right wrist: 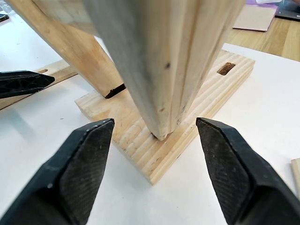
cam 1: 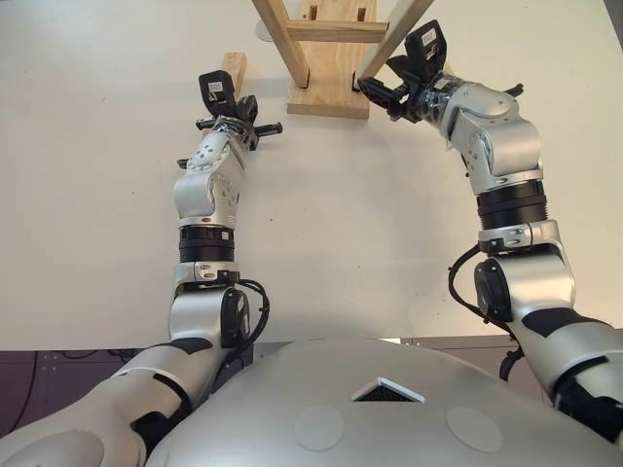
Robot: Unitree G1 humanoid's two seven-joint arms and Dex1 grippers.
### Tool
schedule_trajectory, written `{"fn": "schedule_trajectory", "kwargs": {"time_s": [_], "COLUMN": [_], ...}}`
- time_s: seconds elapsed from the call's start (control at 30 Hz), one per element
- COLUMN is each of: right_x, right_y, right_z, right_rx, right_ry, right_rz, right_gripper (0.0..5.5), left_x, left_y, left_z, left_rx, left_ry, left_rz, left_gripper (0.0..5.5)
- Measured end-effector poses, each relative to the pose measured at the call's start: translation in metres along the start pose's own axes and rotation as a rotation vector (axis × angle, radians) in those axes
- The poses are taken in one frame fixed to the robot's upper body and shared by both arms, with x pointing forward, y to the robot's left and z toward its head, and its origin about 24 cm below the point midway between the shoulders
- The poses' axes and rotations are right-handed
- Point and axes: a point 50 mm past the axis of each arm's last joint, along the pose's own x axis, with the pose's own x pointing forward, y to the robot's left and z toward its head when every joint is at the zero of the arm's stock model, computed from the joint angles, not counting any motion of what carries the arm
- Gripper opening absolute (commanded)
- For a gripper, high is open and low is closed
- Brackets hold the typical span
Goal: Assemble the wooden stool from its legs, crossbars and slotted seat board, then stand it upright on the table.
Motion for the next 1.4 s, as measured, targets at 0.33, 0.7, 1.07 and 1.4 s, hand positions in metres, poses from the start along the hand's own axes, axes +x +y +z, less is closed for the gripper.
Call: {"fn": "schedule_trajectory", "kwargs": {"time_s": [0.33, 0.7, 1.07, 1.4], "right_x": [0.017, 0.026, 0.001, -0.029], "right_y": [0.009, 0.013, -0.012, -0.030], "right_z": [-0.010, -0.013, -0.021, -0.008], "right_rx": [0.131, 0.164, 0.012, -0.087], "right_ry": [0.004, -0.006, 0.180, 0.152], "right_rz": [-0.080, -0.117, 0.035, -0.010], "right_gripper": [2.71, 1.31, 0.79, 0.01], "left_x": [0.001, 0.001, 0.000, -0.018], "left_y": [-0.002, -0.004, 0.000, 0.022], "left_z": [-0.002, -0.003, -0.002, 0.046], "left_rx": [0.000, -0.004, -0.008, -0.025], "left_ry": [0.009, 0.011, 0.005, -0.226], "left_rz": [-0.004, -0.005, 0.017, 0.129], "left_gripper": [0.00, 0.00, 0.00, 0.00]}}
